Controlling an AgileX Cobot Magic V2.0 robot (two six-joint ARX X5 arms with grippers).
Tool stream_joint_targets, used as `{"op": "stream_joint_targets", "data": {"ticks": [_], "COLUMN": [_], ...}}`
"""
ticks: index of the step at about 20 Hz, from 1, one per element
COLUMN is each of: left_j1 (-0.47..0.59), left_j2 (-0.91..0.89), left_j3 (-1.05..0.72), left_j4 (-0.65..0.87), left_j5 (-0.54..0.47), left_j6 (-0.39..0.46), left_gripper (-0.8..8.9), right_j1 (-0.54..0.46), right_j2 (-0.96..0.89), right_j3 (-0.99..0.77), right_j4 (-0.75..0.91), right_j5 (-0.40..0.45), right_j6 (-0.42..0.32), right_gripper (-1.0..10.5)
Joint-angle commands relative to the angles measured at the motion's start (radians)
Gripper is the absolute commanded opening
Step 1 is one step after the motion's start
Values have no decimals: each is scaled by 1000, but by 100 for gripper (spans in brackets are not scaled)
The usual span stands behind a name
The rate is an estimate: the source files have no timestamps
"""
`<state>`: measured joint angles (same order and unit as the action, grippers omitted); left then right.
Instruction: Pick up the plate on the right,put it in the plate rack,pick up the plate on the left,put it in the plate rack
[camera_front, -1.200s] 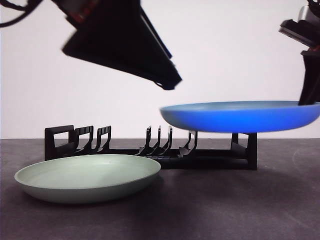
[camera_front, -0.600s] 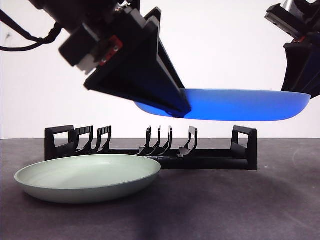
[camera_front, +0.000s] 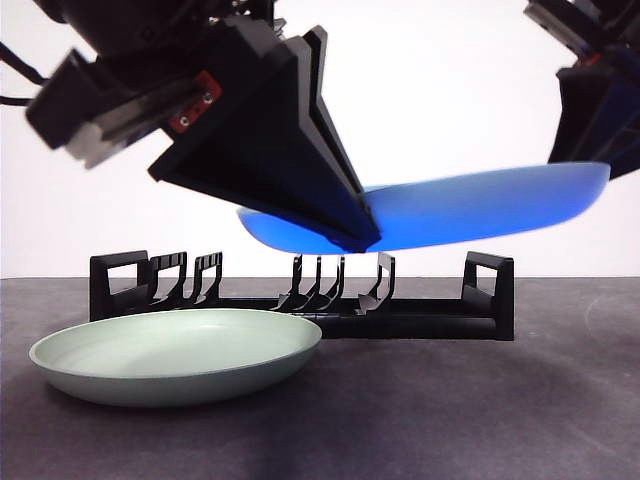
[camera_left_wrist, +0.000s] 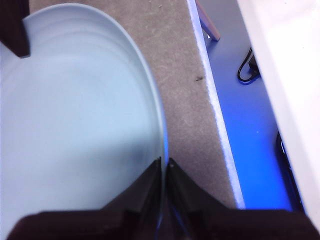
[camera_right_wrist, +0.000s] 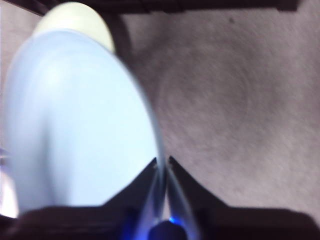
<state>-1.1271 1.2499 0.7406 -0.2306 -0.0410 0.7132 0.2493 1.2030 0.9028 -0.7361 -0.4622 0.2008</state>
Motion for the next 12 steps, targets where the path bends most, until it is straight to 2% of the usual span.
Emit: {"op": "stream_joint_targets", "data": {"ticks": [1, 3, 8, 12], "left_j1": [7, 8, 8, 22], "left_j2": [0, 0, 0, -4], "left_j3": [1, 1, 2, 90], "left_j4": [-9, -6, 79, 109], "left_j5": [-32, -33, -37, -93], "left_j6": [-59, -69, -208, -371], "left_gripper": [-9, -9, -9, -9], "right_j1": [-5, -5, -6, -6], "right_j2": [-22, -50, -191, -293], "right_j3": [27, 53, 66, 66], "right_j4": [-5, 7, 149, 228], "right_j5": [15, 16, 32, 164], "right_j6": [-19, -19, -15, -8], "right_gripper": [253, 266, 263, 256]}}
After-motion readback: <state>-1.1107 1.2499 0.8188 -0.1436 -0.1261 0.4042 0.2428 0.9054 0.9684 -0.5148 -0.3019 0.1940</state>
